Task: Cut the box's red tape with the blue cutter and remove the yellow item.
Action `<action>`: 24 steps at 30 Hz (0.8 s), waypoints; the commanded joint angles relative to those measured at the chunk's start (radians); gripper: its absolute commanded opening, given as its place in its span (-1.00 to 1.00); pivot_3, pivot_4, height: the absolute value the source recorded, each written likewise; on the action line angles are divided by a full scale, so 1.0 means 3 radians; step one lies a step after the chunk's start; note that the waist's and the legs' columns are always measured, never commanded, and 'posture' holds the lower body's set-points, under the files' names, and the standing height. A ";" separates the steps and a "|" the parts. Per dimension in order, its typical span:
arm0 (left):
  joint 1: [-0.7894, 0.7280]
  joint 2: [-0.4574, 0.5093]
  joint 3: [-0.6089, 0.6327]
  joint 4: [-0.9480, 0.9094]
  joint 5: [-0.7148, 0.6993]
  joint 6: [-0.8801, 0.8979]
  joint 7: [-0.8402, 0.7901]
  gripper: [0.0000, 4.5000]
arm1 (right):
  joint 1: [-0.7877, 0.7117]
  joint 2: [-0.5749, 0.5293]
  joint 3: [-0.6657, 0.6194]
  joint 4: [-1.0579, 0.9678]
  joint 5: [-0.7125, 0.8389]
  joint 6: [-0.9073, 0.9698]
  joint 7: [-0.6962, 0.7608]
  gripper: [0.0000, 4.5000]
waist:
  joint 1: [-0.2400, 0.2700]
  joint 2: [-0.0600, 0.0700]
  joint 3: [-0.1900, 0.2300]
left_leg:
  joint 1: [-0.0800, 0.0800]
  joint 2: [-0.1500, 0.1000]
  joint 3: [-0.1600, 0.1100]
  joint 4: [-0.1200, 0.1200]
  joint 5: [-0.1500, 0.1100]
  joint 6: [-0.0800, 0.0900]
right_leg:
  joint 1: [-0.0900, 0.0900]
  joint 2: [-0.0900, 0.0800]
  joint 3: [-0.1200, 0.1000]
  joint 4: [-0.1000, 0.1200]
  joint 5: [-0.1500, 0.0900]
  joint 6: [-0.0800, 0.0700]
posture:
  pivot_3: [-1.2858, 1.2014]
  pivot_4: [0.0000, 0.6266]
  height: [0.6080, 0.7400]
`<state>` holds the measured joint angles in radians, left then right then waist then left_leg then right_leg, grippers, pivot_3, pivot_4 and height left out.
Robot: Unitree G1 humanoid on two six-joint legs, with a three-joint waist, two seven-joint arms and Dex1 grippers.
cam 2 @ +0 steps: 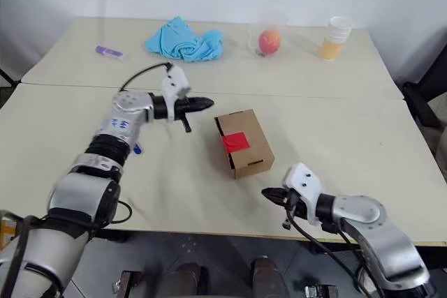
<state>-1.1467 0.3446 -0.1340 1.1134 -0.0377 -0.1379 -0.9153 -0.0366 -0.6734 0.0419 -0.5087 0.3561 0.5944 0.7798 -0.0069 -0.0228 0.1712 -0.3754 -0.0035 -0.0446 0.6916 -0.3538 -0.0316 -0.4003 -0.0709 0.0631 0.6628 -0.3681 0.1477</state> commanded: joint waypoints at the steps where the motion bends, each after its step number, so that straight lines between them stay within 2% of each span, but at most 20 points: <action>1: -0.0202 -0.0079 -0.0022 0.0248 0.0160 -0.0190 -0.0015 -0.97 | -0.0212 0.0120 0.0060 0.0045 -0.0168 0.0045 -0.0288 -1.00 | 0.0013 0.0000 0.0000 | -0.0009 0.0000 0.0000 0.0000 0.0002 -0.0001 | -0.0016 -0.0009 -0.0011 0.0007 0.0000 -0.0001 | 0.03 -0.52 1.00; 5: -0.0242 -0.0159 0.0139 0.0321 0.0041 -0.0247 -0.0332 -0.97 | -0.0448 0.0212 0.0068 0.0089 -0.0246 0.0206 -0.0507 -1.00 | 0.0013 0.0000 0.0000 | -0.0043 -0.0006 -0.0001 0.0013 0.0005 0.0003 | -0.0052 -0.0026 -0.0031 0.0028 0.0001 -0.0002 | 0.03 -0.52 1.00; 11: -0.0037 -0.0082 0.0227 0.0107 -0.0109 -0.0161 -0.1290 -0.97 | -0.0658 0.0073 -0.0028 0.0275 -0.0368 0.0248 -0.0533 -1.00 | 0.0011 0.0001 0.0000 | -0.0045 -0.0009 -0.0004 0.0019 0.0005 0.0005 | -0.0047 -0.0029 -0.0040 0.0030 0.0001 -0.0002 | 0.03 -0.52 1.00; 14: 0.0310 0.0104 0.0095 -0.0372 -0.0140 0.0127 -0.1822 -0.97 | -0.0807 -0.0057 -0.0063 0.0567 -0.0452 0.0100 -0.0451 -1.00 | -0.0006 0.0006 -0.0003 | -0.0041 -0.0011 -0.0002 0.0019 0.0006 0.0005 | -0.0044 -0.0029 -0.0039 0.0032 0.0001 -0.0002 | 0.03 -0.52 1.00; 21: 0.1151 0.0482 -0.0026 -0.1762 -0.0296 0.0869 -0.2082 -0.97 | -0.1219 -0.0128 -0.0052 0.1234 -0.0656 -0.0320 -0.0375 -1.00 | -0.0071 0.0009 -0.0001 | -0.0042 -0.0005 -0.0007 0.0019 0.0006 0.0006 | -0.0044 -0.0029 -0.0041 0.0039 0.0001 -0.0003 | 0.03 -0.52 1.00; 24: 0.1445 0.0599 0.0048 -0.2360 -0.0532 0.1311 -0.2018 -0.97 | -0.1427 -0.0093 -0.0082 0.1614 -0.0781 -0.0654 -0.0450 -1.00 | -0.0083 0.0011 -0.0001 | -0.0040 -0.0007 -0.0005 0.0020 0.0006 0.0007 | -0.0044 -0.0034 -0.0036 0.0038 0.0001 -0.0003 | 0.03 -0.52 1.00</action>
<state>-0.7317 0.5163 -0.1354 0.5053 -0.1404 0.1914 -1.4999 -0.4412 -0.6992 0.0411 -0.0505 0.1429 0.4661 0.6581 -0.0317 -0.0195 0.1707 -0.3873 -0.0057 -0.0461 0.6977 -0.3518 -0.0295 -0.4135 -0.0812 0.0523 0.6743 -0.3676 0.1468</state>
